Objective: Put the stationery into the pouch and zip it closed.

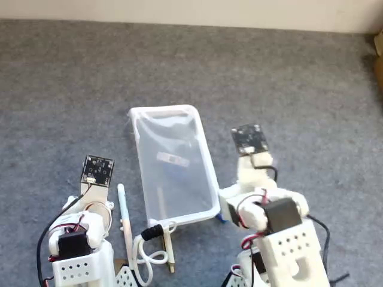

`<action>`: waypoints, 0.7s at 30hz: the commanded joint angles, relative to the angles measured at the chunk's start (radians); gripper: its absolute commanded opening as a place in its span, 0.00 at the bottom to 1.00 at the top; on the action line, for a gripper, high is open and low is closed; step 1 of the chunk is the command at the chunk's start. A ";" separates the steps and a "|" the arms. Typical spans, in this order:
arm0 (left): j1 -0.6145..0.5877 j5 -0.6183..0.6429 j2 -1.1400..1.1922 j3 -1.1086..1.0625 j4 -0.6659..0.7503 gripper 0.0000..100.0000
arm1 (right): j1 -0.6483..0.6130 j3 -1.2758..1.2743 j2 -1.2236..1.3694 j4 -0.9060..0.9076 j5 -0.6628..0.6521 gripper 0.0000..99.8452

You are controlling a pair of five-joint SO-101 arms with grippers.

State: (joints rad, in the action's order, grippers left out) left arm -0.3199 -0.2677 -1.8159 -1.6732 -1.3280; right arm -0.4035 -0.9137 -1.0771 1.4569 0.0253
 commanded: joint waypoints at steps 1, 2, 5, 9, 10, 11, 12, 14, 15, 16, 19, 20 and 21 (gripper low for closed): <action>-0.008 0.008 -0.008 -0.024 -0.006 0.01 | -0.101 0.022 0.018 0.005 0.011 0.00; -0.008 0.008 -0.008 -0.024 -0.006 0.01 | -0.139 0.004 0.021 0.005 0.021 0.00; -0.008 0.008 -0.008 -0.024 -0.006 0.01 | -0.257 -0.038 0.021 -0.004 0.133 0.00; -0.008 0.008 -0.008 -0.024 -0.006 0.01 | -0.403 -0.064 0.022 -0.010 0.226 0.00; -0.008 0.008 -0.008 -0.024 -0.006 0.01 | -0.414 -0.067 0.022 -0.024 0.238 0.00; -0.008 0.008 -0.008 -0.024 -0.006 0.01 | -0.423 -0.067 0.022 -0.041 0.247 0.00; -0.008 0.008 -0.008 -0.024 -0.006 0.01 | -0.429 -0.067 0.024 -0.056 0.252 0.00; -0.008 0.008 -0.008 -0.024 -0.006 0.01 | -0.455 -0.070 0.045 -0.067 0.253 0.00; -0.008 0.008 -0.008 -0.024 -0.006 0.01 | -0.470 -0.068 0.073 -0.067 0.259 0.00; -0.008 0.008 -0.008 -0.024 -0.006 0.01 | -0.481 -0.065 0.110 -0.071 0.265 0.00; -0.008 0.008 -0.008 -0.024 -0.006 0.01 | -0.499 -0.061 0.249 -0.076 0.265 0.00; -0.008 0.008 -0.008 -0.024 -0.006 0.01 | -0.499 -0.058 0.302 -0.077 0.265 0.00; -0.008 0.008 -0.008 -0.024 -0.006 0.01 | -0.501 -0.051 0.343 -0.099 0.265 0.00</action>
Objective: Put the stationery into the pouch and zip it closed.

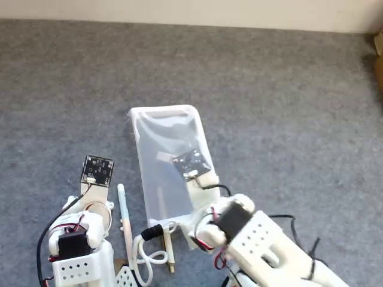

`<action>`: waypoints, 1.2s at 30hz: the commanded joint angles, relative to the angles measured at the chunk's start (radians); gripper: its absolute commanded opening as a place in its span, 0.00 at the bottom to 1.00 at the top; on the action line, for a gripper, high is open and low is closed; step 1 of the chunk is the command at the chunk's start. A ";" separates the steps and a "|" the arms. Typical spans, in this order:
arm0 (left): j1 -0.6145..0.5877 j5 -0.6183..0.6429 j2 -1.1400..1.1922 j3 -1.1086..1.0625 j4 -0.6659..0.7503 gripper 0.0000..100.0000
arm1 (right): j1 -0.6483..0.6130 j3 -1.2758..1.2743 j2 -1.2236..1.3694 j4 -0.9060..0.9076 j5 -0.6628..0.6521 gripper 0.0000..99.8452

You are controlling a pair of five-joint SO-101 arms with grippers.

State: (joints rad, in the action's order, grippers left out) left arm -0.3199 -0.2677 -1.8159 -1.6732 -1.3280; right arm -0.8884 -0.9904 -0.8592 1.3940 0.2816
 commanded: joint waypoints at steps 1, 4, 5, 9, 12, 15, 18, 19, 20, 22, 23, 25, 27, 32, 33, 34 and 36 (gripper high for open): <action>-0.008 0.008 -0.008 -0.024 -0.006 0.01 | -0.015 0.031 0.166 -0.064 0.009 0.00; -0.008 0.008 -0.008 -0.024 -0.006 0.01 | -0.012 0.027 0.257 -0.159 0.009 0.00; -0.008 0.008 -0.008 -0.024 -0.006 0.01 | -0.010 0.027 0.278 -0.191 0.009 0.00; -0.008 0.008 -0.008 -0.024 -0.006 0.01 | 0.030 0.031 0.314 -0.262 0.009 0.00; -0.008 0.008 -0.008 -0.024 -0.006 0.01 | 0.111 0.035 0.315 -0.295 0.008 0.00; -0.008 0.008 -0.008 -0.024 -0.006 0.01 | 0.203 0.035 0.325 -0.423 0.002 0.00; -0.008 0.008 -0.008 -0.024 -0.006 0.01 | 0.289 0.027 0.326 -0.582 -0.005 0.00; -0.008 0.008 -0.008 -0.024 -0.006 0.01 | 0.309 0.027 0.326 -0.621 -0.028 0.00; -0.008 0.008 -0.008 -0.024 -0.006 0.01 | 0.326 0.027 0.326 -0.654 -0.055 0.00; -0.008 0.008 -0.008 -0.024 -0.006 0.01 | 0.360 0.031 0.326 -0.711 -0.092 0.00; -0.008 0.008 -0.008 -0.024 -0.006 0.01 | 0.374 0.035 0.326 -0.736 -0.100 0.00; -0.008 0.008 -0.008 -0.024 -0.006 0.01 | 0.394 0.035 0.326 -0.757 -0.104 0.00; -0.008 0.008 -0.008 -0.024 -0.006 0.01 | 0.400 0.036 0.320 -0.756 -0.104 0.00; -0.008 0.008 -0.008 -0.024 -0.006 0.01 | 0.397 0.036 0.312 -0.754 -0.101 0.01; -0.008 0.008 -0.008 -0.024 -0.006 0.01 | 0.397 0.036 0.312 -0.754 -0.100 0.01; -0.008 0.008 -0.008 -0.024 -0.006 0.01 | 0.397 0.036 0.312 -0.754 -0.100 0.01; -0.008 0.008 -0.008 -0.024 -0.006 0.01 | 0.395 0.036 0.312 -0.754 -0.098 0.01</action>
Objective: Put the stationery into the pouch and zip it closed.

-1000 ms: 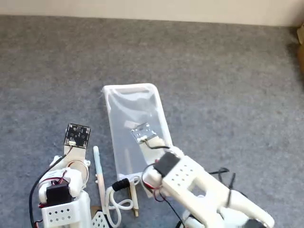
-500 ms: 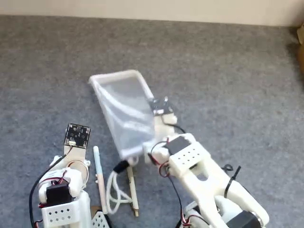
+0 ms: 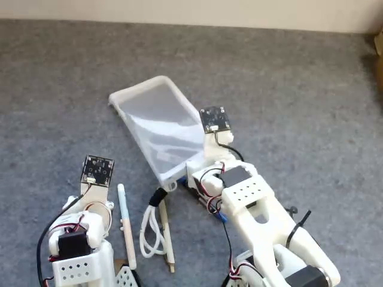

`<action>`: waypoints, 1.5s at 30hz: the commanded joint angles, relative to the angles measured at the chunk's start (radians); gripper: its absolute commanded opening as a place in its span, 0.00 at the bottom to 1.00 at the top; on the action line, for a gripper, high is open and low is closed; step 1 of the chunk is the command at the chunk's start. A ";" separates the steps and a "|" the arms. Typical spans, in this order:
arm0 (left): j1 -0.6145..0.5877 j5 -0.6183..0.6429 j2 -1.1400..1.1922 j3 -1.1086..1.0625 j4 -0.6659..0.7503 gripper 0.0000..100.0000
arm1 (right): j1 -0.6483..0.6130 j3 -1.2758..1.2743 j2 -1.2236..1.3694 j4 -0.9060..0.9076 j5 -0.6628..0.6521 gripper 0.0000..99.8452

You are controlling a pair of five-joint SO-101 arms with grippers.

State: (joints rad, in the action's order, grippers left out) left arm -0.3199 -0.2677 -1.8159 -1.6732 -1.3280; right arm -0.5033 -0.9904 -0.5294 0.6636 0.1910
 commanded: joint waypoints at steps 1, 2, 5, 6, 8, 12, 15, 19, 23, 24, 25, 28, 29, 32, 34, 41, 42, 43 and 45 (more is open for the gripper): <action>-0.008 0.008 -0.008 -0.024 -0.006 0.01 | 0.001 0.038 -0.018 -0.024 -0.008 0.01; -0.008 0.008 -0.008 -0.024 -0.006 0.01 | -0.007 0.047 -0.018 -0.018 -0.008 0.01; -0.008 0.008 -0.008 -0.024 -0.006 0.01 | -0.038 0.110 -0.018 0.087 0.031 0.01; -0.008 0.008 -0.008 -0.024 -0.006 0.01 | -0.048 0.151 -0.018 0.140 0.069 0.01; -0.008 0.008 -0.008 -0.024 -0.006 0.01 | -0.074 0.242 -0.018 0.251 0.126 0.01; -0.008 0.008 -0.008 -0.024 -0.006 0.01 | -0.180 0.375 -0.016 0.374 0.180 0.01; -0.008 0.008 -0.008 -0.024 -0.006 0.01 | -0.272 0.403 -0.002 0.364 0.215 0.01; -0.008 0.008 -0.008 -0.024 -0.006 0.01 | -0.344 0.360 0.047 0.265 0.226 0.01; -0.008 0.008 -0.008 -0.024 -0.006 0.01 | -0.361 0.338 0.143 0.183 0.226 0.01; -0.008 0.008 -0.008 -0.024 -0.006 0.01 | -0.366 0.338 0.170 0.170 0.226 0.01; -0.008 0.008 -0.008 -0.024 -0.006 0.01 | -0.371 0.338 0.194 0.156 0.226 0.01; -0.008 0.008 -0.008 -0.024 -0.006 0.01 | -0.387 0.338 0.251 0.111 0.226 0.01; -0.008 0.008 -0.008 -0.024 -0.006 0.01 | -0.394 0.338 0.271 0.097 0.226 0.01; -0.008 0.008 -0.008 -0.024 -0.006 0.01 | -0.403 0.337 0.321 0.062 0.226 0.01; -0.008 0.008 -0.008 -0.024 -0.006 0.01 | -0.410 0.331 0.357 0.064 0.222 0.01; -0.008 0.008 -0.008 -0.024 -0.006 0.01 | -0.377 0.302 0.371 0.390 0.061 0.01; -0.008 0.008 -0.008 -0.024 -0.006 0.01 | -0.357 0.303 0.371 0.443 0.020 0.01; -0.008 0.008 -0.008 -0.024 -0.006 0.01 | -0.334 0.308 0.371 0.484 -0.025 0.01; -0.008 0.008 -0.008 -0.024 -0.006 0.01 | -0.280 0.344 0.366 0.564 -0.100 0.01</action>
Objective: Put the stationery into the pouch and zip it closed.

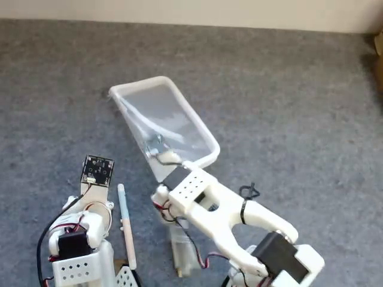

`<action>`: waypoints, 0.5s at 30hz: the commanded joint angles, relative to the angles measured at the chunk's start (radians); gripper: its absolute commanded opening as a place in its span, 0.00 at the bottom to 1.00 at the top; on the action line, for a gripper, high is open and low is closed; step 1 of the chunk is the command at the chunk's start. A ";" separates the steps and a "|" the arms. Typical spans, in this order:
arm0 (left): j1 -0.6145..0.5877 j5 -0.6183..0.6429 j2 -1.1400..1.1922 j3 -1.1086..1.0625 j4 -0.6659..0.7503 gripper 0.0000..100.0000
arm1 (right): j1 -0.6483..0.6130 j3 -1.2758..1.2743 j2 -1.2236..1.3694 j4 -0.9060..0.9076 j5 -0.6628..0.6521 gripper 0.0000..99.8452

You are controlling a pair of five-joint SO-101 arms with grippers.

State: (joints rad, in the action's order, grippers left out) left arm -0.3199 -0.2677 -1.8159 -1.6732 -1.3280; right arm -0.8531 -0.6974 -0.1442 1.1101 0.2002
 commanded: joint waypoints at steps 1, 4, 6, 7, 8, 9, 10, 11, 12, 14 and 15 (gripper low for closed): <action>-0.008 0.008 -0.008 -0.024 -0.006 0.01 | 0.099 0.071 -0.027 0.154 -0.140 0.01; -0.008 0.008 -0.008 -0.024 -0.006 0.01 | 0.180 0.127 -0.081 0.259 -0.209 0.01; -0.008 0.008 -0.008 -0.024 -0.006 0.01 | 0.217 0.162 -0.134 0.314 -0.241 0.01; -0.008 0.008 -0.008 -0.024 -0.006 0.01 | 0.231 0.173 -0.163 0.334 -0.255 0.01; -0.008 0.008 -0.008 -0.024 -0.006 0.01 | 0.243 0.180 -0.196 0.354 -0.270 0.01; -0.008 0.008 -0.008 -0.024 -0.006 0.01 | 0.249 0.182 -0.231 0.367 -0.290 0.01; -0.008 0.008 -0.008 -0.024 -0.006 0.01 | 0.251 0.180 -0.265 0.372 -0.315 0.01; -0.008 0.008 -0.008 -0.024 -0.006 0.01 | 0.249 0.180 -0.298 0.371 -0.341 0.01; -0.008 0.008 -0.008 -0.024 -0.006 0.01 | 0.246 0.179 -0.332 0.366 -0.365 0.01; -0.008 0.008 -0.008 -0.024 -0.006 0.01 | 0.245 0.177 -0.375 0.357 -0.391 0.01; -0.008 0.008 -0.008 -0.024 -0.006 0.01 | 0.245 0.177 -0.389 0.346 -0.390 0.01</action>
State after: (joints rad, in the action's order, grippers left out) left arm -0.3199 -0.2677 -1.8159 -1.6732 -1.3280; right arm -0.6199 -0.5777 -0.4419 1.4676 -0.1573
